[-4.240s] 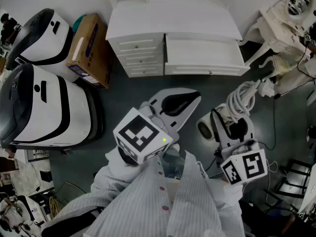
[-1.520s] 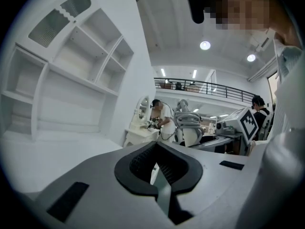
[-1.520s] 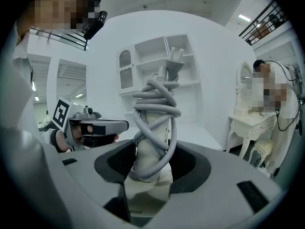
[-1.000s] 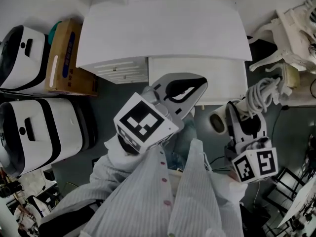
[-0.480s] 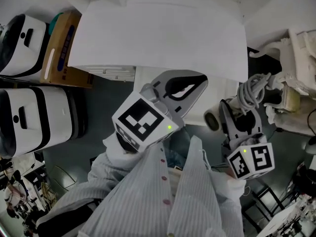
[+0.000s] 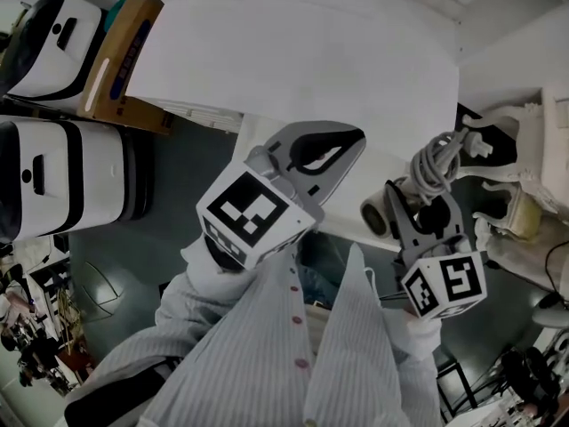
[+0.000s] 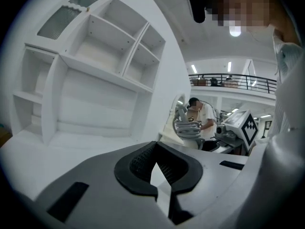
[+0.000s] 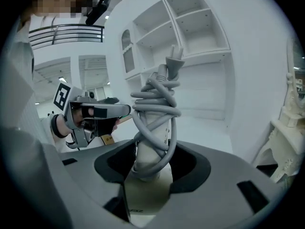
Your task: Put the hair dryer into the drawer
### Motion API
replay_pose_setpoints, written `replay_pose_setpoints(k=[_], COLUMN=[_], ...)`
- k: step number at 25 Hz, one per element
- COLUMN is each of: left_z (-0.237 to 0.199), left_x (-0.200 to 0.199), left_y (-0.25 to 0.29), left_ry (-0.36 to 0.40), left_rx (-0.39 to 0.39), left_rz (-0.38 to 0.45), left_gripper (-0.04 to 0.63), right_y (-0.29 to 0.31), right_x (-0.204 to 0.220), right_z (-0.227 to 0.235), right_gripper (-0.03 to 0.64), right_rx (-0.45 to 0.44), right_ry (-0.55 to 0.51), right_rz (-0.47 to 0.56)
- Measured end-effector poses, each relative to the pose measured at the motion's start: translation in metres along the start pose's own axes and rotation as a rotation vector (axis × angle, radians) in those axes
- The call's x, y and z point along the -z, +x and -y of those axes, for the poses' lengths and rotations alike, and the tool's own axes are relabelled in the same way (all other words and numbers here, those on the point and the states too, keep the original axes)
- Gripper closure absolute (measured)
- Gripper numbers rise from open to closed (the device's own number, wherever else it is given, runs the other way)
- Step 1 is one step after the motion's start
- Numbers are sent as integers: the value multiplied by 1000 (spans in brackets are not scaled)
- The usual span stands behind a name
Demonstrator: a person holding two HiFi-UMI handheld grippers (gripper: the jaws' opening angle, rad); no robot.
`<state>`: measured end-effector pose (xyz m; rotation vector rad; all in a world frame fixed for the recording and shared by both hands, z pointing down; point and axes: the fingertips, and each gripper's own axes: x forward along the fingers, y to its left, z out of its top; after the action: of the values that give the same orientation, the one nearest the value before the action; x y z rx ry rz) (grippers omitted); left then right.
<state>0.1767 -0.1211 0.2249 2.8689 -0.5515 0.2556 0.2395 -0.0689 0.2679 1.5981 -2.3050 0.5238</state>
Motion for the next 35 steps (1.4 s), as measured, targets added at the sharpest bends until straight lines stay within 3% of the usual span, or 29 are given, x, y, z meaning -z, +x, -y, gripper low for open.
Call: replay_pose_setpoints(k=[15, 21, 35], left_z=[-38, -51, -65], left_x=[10, 29, 96], left_y=[-18, -28, -18], left_ry=[-51, -58, -164], left_rx=[-58, -62, -66], left_rz=[-13, -41, -103], left_gripper=[586, 586, 586], right_y=[46, 72, 101], right_x=[20, 52, 151], right_z=[-3, -7, -8], right_gripper=[422, 422, 422], right_rx=[-40, -49, -86], right_ry=[-36, -121, -97], right_rz=[-111, -206, -405])
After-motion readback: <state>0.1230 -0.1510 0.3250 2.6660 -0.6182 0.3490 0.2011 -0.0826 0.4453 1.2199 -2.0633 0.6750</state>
